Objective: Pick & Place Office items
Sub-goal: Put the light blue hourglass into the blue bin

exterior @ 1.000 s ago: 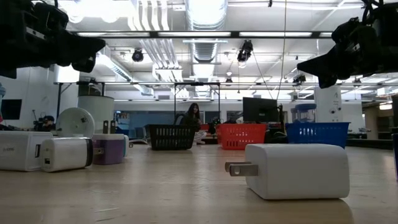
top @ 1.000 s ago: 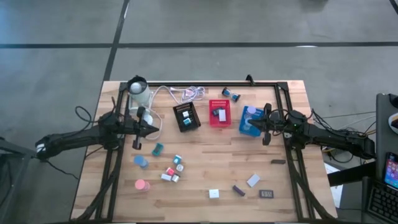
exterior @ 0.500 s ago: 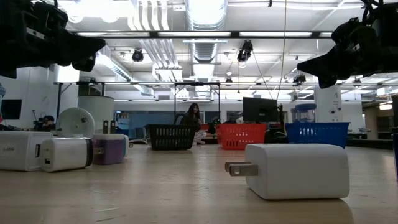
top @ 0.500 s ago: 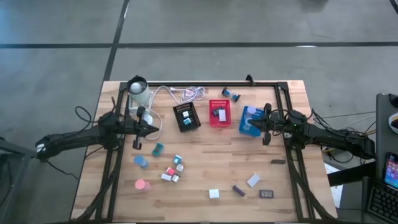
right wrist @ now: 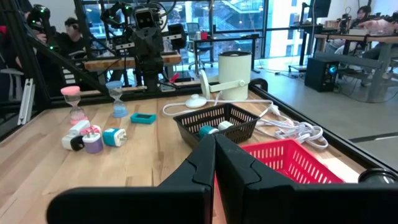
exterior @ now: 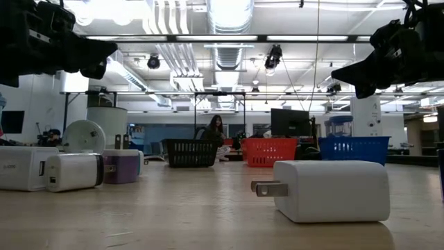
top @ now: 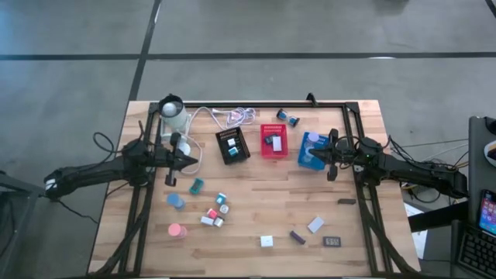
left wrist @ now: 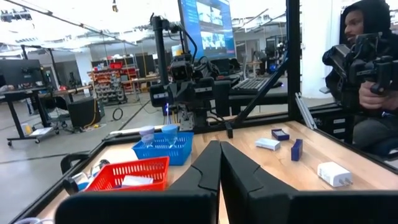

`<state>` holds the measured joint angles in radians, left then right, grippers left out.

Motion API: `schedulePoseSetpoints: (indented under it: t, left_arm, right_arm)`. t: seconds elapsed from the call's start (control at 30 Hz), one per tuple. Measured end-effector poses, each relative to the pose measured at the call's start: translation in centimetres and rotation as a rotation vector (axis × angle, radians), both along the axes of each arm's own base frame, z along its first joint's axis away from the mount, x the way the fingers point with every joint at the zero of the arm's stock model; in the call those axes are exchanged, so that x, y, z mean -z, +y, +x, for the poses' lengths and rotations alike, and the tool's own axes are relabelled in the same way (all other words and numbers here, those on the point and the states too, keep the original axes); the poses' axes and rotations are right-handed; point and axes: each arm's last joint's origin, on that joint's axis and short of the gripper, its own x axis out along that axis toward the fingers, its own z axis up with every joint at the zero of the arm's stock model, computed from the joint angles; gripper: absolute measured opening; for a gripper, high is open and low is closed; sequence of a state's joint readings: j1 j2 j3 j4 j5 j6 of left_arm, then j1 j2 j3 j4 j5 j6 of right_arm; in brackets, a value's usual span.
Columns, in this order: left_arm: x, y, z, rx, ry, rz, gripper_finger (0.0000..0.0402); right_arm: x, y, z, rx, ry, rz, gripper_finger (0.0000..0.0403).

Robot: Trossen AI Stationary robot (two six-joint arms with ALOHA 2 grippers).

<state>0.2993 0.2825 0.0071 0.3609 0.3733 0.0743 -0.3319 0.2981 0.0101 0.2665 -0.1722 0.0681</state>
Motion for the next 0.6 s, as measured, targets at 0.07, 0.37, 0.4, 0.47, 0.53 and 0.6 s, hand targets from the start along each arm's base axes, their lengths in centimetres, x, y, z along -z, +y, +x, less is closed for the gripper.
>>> schedulePoseSetpoints:
  t: [0.07, 0.37, 0.4, 0.47, 0.53, 0.6]
  left_arm:
    - [-0.2, 0.0, 0.0, 0.003, -0.016, -0.001, 0.0005]
    - [-1.5, -0.2, 0.0, 0.053, -0.040, -0.020, 0.0016]
    - [-1.9, -0.2, -0.1, 0.052, -0.050, -0.017, 0.0016]
    - [-3.3, -0.2, -0.1, 0.052, -0.076, -0.011, 0.0011]
    - [-5.0, -0.2, -0.3, 0.051, -0.094, 0.009, 0.0005]
    - [-6.7, -0.3, -0.6, 0.047, -0.090, 0.030, 0.0004]
  right_arm:
    - [0.0, 0.0, 0.0, 0.000, 0.000, 0.000, 0.0008]
    - [0.0, 0.0, 0.0, 0.000, 0.001, -0.008, 0.0008]
    - [0.0, 0.0, 0.0, 0.000, 0.001, -0.008, 0.0008]
    - [0.0, 0.0, 0.0, 0.000, 0.002, -0.008, 0.0008]
    - [0.0, 0.0, 0.0, 0.000, 0.002, -0.008, 0.0008]
    - [0.0, 0.0, 0.0, 0.000, 0.001, -0.009, 0.0008]
